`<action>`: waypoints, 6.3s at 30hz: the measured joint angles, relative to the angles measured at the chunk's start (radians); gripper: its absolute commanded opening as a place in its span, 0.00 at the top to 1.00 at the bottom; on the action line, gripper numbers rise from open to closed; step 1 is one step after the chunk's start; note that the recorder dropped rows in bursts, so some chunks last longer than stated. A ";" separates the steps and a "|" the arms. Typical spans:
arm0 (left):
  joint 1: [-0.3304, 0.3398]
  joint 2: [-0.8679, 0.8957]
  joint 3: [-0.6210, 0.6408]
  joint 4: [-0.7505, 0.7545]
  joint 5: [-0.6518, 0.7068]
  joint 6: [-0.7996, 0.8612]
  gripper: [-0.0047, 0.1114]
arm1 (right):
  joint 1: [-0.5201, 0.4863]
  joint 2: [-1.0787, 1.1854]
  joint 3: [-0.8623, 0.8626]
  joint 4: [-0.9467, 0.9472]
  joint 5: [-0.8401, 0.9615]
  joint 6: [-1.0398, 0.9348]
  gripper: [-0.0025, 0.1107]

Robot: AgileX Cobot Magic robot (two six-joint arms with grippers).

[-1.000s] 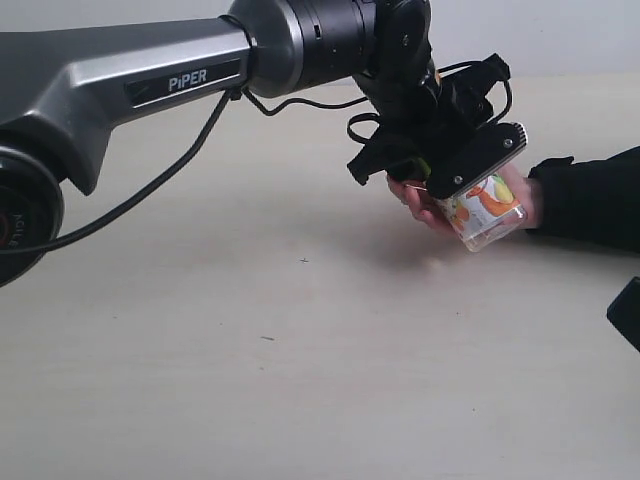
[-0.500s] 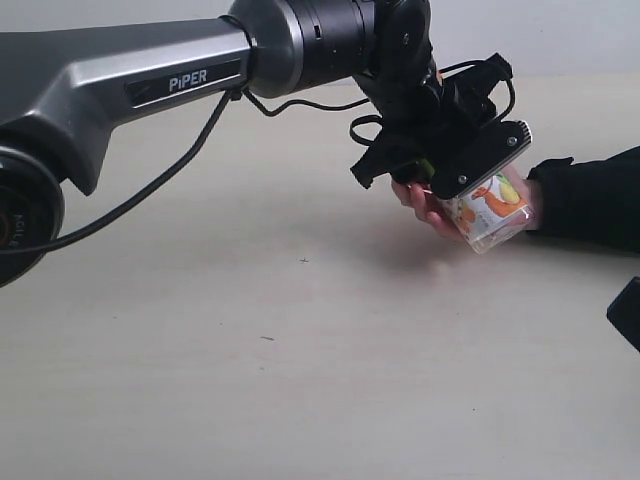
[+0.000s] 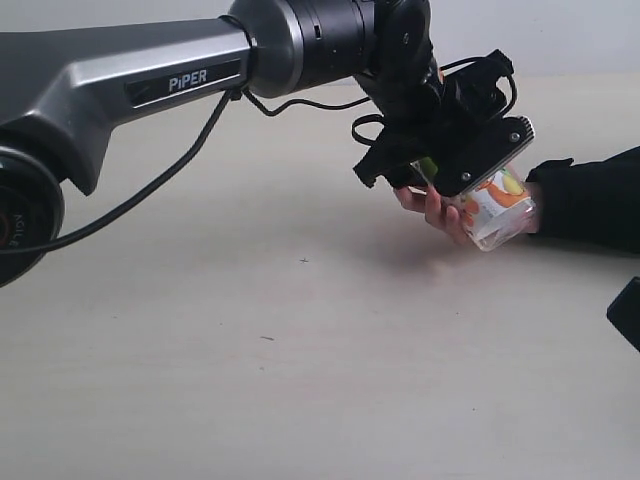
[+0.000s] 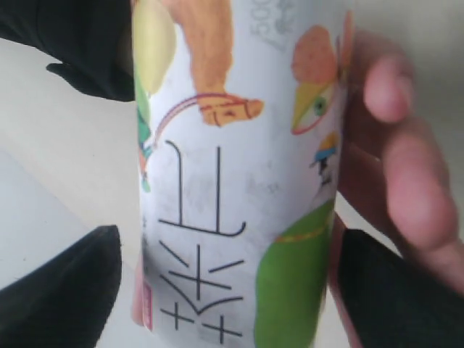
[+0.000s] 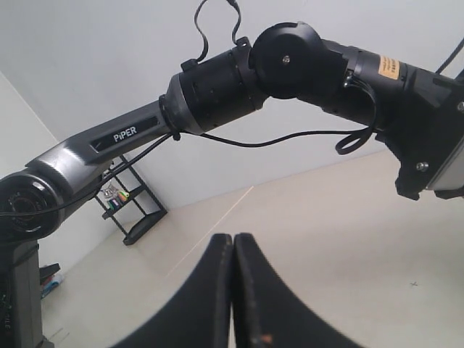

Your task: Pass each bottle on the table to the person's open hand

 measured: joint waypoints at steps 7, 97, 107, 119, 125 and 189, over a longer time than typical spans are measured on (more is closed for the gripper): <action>0.000 -0.005 0.000 0.010 0.000 -0.073 0.29 | 0.000 0.000 0.000 0.000 0.000 0.000 0.98; 0.302 -1.827 1.631 -0.178 -0.356 -1.769 0.94 | 0.000 0.000 0.000 0.000 0.000 0.000 0.98; 0.505 -2.183 1.801 -0.118 -0.358 -1.781 0.94 | 0.000 0.000 0.000 0.000 0.000 0.000 0.98; 0.685 -2.348 1.953 -0.085 -0.378 -1.781 0.94 | 0.000 0.000 0.000 0.000 0.000 0.000 0.98; 0.719 -2.348 2.071 -0.099 -0.570 -1.789 0.94 | 0.000 0.000 0.000 0.000 0.000 0.000 0.98; 0.797 -2.348 2.077 0.129 -0.651 -2.142 0.94 | -0.091 0.000 0.000 0.002 -0.597 -0.499 0.98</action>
